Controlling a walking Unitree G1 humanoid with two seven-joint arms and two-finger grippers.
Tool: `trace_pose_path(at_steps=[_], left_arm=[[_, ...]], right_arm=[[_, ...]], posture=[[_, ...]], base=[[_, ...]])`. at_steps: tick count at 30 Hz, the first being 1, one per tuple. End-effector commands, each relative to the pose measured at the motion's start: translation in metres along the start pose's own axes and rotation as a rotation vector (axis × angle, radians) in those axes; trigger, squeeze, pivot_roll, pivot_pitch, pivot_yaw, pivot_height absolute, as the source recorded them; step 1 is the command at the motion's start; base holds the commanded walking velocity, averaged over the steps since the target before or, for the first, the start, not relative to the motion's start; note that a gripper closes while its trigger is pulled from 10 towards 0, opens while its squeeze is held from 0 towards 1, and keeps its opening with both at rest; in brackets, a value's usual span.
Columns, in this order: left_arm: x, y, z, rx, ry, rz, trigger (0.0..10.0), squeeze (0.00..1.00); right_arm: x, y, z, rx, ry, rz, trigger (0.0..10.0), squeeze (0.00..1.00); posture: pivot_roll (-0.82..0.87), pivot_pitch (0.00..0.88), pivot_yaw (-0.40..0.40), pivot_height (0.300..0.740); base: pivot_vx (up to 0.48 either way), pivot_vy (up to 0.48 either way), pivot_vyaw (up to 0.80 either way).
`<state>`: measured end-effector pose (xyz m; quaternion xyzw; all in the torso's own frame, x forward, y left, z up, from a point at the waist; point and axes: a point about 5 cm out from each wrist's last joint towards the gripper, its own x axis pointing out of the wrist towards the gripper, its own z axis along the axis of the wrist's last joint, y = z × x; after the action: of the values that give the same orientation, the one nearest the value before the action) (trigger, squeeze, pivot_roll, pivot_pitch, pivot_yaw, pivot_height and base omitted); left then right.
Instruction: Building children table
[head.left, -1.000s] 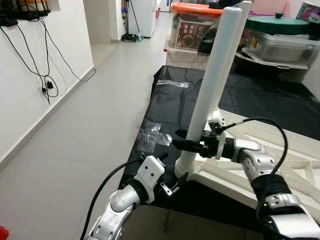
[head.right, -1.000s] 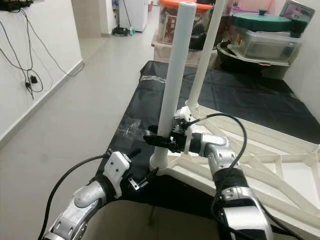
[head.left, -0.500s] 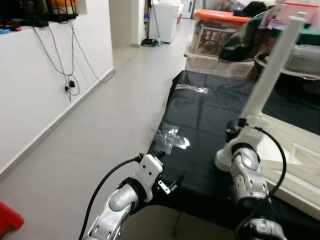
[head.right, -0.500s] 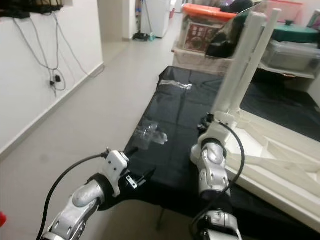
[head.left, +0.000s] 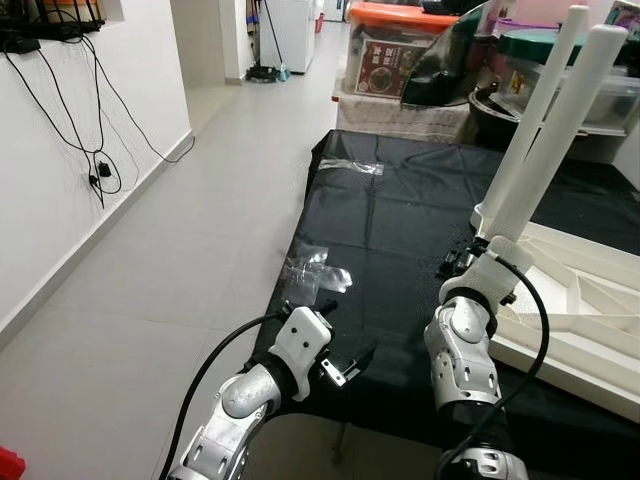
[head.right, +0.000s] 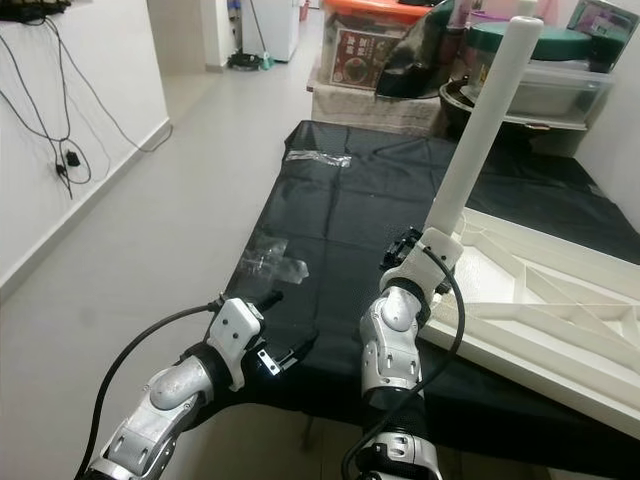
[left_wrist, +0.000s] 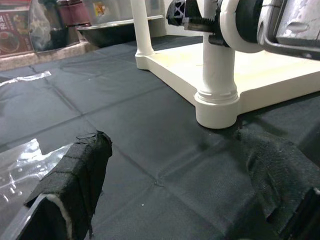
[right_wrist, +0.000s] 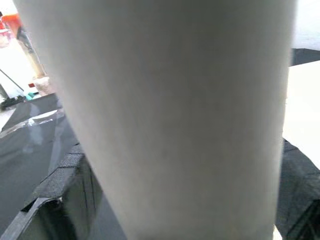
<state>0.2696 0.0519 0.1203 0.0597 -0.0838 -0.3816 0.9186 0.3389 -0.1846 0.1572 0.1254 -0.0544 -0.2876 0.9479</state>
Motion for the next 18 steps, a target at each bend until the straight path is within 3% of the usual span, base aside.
trace_pose_path(at_steps=[1, 2, 4, 5, 6, 8, 9, 10, 12, 13, 14, 15, 17, 18], left_arm=[[0.002, -0.001, 0.000, -0.003, -0.006, -0.008, 10.0, 0.00], [0.002, -0.001, 0.000, -0.003, -0.006, -0.008, 10.0, 0.00], [0.004, -0.001, 0.001, -0.005, -0.007, -0.009, 10.0, 0.00], [0.004, -0.001, 0.001, -0.005, -0.007, -0.009, 10.0, 0.00], [0.005, -0.002, 0.001, -0.005, -0.009, -0.009, 10.0, 0.00], [0.005, -0.002, 0.001, -0.005, -0.009, -0.009, 10.0, 0.00], [0.005, -0.003, 0.001, -0.005, -0.011, -0.009, 10.0, 0.00], [0.005, -0.003, 0.001, -0.005, -0.011, -0.009, 10.0, 0.00], [0.006, -0.004, 0.002, -0.005, -0.014, -0.010, 10.0, 0.00], [0.006, -0.004, 0.002, -0.005, -0.014, -0.010, 10.0, 0.00], [0.007, -0.005, 0.002, -0.004, -0.016, -0.011, 10.0, 0.00], [0.007, -0.005, 0.002, -0.004, -0.016, -0.011, 10.0, 0.00], [0.007, -0.006, 0.002, -0.003, -0.017, -0.013, 10.0, 0.00], [0.007, -0.006, 0.002, -0.003, -0.017, -0.013, 10.0, 0.00]], right_arm=[[0.002, -0.001, 0.002, 0.017, -0.009, -0.006, 10.0, 0.97], [0.004, 0.000, 0.008, 0.041, -0.039, 0.065, 10.0, 0.00], [0.015, 0.005, 0.009, 0.016, -0.021, 0.410, 10.0, 0.00], [0.015, 0.005, 0.009, 0.016, -0.021, 0.410, 10.0, 0.00], [0.020, 0.004, 0.009, 0.003, 0.005, 0.535, 10.0, 0.00], [0.020, 0.004, 0.009, 0.003, 0.005, 0.535, 10.0, 0.00], [0.023, 0.000, 0.009, -0.021, 0.033, 0.643, 10.0, 0.00], [0.023, 0.000, 0.009, -0.021, 0.033, 0.643, 10.0, 0.00], [0.020, -0.002, 0.012, 0.003, 0.116, 0.946, 10.0, 0.00], [0.020, -0.002, 0.012, 0.003, 0.116, 0.946, 10.0, 0.00], [0.015, 0.000, 0.014, -0.010, 0.160, 1.112, 10.0, 0.00], [0.015, 0.000, 0.014, -0.010, 0.160, 1.112, 10.0, 0.00], [0.006, 0.002, 0.015, -0.042, 0.223, 1.308, 10.0, 0.00], [0.006, 0.002, 0.015, -0.042, 0.223, 1.308, 10.0, 0.00]], posture=[[0.12, 0.000, -0.080, 0.740], [0.11, 0.000, -0.080, 0.740], [0.11, 0.000, -0.077, 0.740], [0.11, 0.000, -0.077, 0.740], [0.11, 0.000, -0.081, 0.740], [0.11, 0.000, -0.081, 0.740], [0.11, 0.000, -0.081, 0.740], [0.11, 0.000, -0.081, 0.740], [0.12, 0.000, -0.093, 0.740], [0.12, 0.000, -0.093, 0.740], [0.12, 0.000, -0.098, 0.740], [0.12, 0.000, -0.098, 0.740], [0.13, 0.000, -0.102, 0.740], [0.13, 0.000, -0.102, 0.740]], base=[[0.000, 0.000, 0.00], [0.000, 0.000, 0.00], [0.000, 0.000, 0.00], [0.000, 0.000, 0.00], [0.000, 0.000, 0.00], [0.000, 0.000, 0.00], [0.000, 0.000, 0.00], [0.000, 0.000, 0.00], [0.000, 0.000, 0.00], [0.000, 0.000, 0.00], [0.000, 0.000, 0.00], [0.000, 0.000, 0.00], [0.000, 0.000, 0.00], [0.000, 0.000, 0.00]])
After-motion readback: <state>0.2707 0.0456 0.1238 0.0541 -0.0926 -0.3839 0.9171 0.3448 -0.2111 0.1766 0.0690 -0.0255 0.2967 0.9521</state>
